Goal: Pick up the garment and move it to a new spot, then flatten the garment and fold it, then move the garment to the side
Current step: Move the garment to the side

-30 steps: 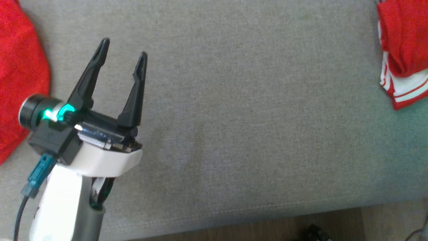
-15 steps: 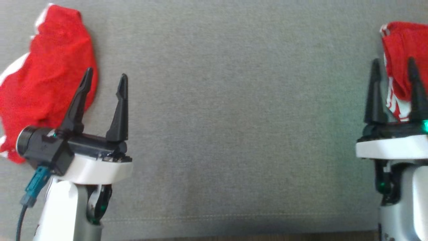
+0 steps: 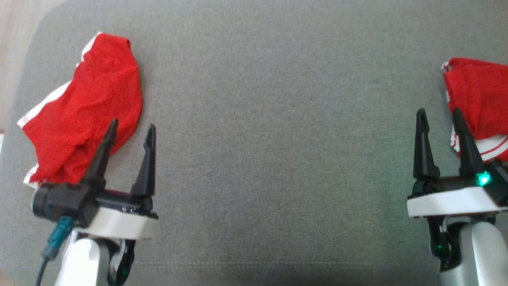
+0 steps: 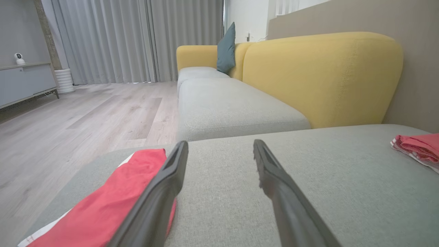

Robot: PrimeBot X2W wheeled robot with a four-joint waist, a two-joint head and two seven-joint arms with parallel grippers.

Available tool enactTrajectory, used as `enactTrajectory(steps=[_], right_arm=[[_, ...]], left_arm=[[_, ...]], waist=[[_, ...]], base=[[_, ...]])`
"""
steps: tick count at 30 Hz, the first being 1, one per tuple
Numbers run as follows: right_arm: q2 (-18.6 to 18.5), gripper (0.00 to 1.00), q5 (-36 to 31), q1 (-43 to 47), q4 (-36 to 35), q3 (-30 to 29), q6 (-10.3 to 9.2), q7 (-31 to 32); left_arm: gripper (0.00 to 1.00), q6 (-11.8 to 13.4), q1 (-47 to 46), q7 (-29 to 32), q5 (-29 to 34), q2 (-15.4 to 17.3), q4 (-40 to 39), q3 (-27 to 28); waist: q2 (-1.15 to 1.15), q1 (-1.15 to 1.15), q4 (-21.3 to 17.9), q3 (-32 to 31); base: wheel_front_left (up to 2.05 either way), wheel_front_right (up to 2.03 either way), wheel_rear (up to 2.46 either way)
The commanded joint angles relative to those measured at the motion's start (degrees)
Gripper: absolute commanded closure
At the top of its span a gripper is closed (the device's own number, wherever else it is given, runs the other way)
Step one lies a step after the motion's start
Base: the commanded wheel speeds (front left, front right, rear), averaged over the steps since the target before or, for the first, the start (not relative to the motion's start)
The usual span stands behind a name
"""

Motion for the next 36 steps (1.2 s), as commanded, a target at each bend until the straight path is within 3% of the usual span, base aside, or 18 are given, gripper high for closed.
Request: enactTrajectory(steps=[1,36], right_arm=[[-0.37,0.00,0.35,0.18,-1.66,1.24,-0.04,-0.53],[-0.37,0.00,2.01,9.92,-2.47,0.21,-0.04,1.14]], left_arm=[[0.00,-0.20,-0.32,-0.29,0.73,0.41,-1.32,1.70],[0.00,1.77,5.93,-0.23,2.72,0.20,2.94,-1.52]], waist=[[0.00,0.00,-0.41,-1.51],[0.00,0.00,-0.85,-11.89]], base=[[0.00,0.00,0.00],[0.00,0.00,0.00]])
